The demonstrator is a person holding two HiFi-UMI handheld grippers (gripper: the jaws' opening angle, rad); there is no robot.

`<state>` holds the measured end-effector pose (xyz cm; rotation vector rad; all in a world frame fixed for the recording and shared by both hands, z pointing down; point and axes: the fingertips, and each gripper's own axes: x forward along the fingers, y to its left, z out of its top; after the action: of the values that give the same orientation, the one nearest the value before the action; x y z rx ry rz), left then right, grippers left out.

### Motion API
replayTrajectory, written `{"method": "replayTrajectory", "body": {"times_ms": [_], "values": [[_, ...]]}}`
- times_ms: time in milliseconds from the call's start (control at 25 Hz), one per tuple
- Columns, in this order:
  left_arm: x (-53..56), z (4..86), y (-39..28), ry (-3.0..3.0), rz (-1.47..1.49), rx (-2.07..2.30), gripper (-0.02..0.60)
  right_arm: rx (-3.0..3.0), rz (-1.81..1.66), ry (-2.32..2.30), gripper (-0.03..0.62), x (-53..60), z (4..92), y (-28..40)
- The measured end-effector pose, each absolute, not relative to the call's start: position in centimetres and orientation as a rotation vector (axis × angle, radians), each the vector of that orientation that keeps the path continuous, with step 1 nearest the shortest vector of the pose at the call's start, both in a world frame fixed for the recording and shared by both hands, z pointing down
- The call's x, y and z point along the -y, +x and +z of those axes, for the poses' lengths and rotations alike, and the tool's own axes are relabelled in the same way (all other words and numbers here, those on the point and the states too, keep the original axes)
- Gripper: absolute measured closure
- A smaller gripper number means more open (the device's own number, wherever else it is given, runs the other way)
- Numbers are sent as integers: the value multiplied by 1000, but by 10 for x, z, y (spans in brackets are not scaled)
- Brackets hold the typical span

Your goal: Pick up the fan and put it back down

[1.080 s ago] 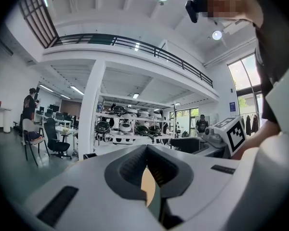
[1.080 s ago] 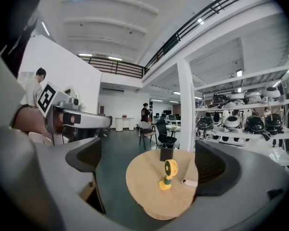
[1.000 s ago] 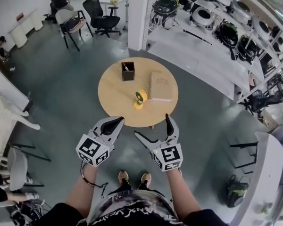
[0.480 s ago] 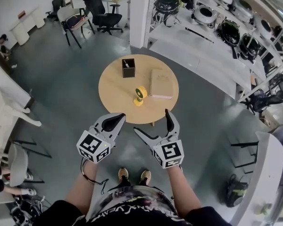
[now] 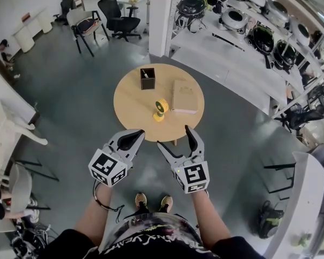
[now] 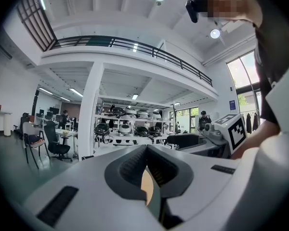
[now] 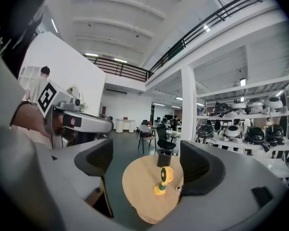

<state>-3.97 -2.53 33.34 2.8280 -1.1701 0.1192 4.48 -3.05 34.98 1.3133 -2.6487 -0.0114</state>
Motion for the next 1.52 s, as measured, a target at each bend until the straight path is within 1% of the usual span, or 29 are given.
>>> {"method": "replayTrajectory", "body": {"times_ms": [120,200,360,480,600,1000,1520], "values": [[23,331,-40,2831,116,1174,565,2642,-26,1333,209,29,346,46],[22,330,-40,2834,114,1179,565,2642,-37,1342,261,29,345,47],[23,328,-40,2832,115,1187,565,2629,-57,1359,404,31,344,48],[23,329,-41,2831,116,1189,565,2629,-67,1377,482,31,342,48],[20,329,-41,2830,116,1190,565,2629,-77,1362,584,29,346,48],[21,327,-39,2833,117,1194,565,2697,-47,1249,592,21,346,36],[22,327,-39,2835,124,1194,565,2695,-24,1228,594,21,349,34]]}}
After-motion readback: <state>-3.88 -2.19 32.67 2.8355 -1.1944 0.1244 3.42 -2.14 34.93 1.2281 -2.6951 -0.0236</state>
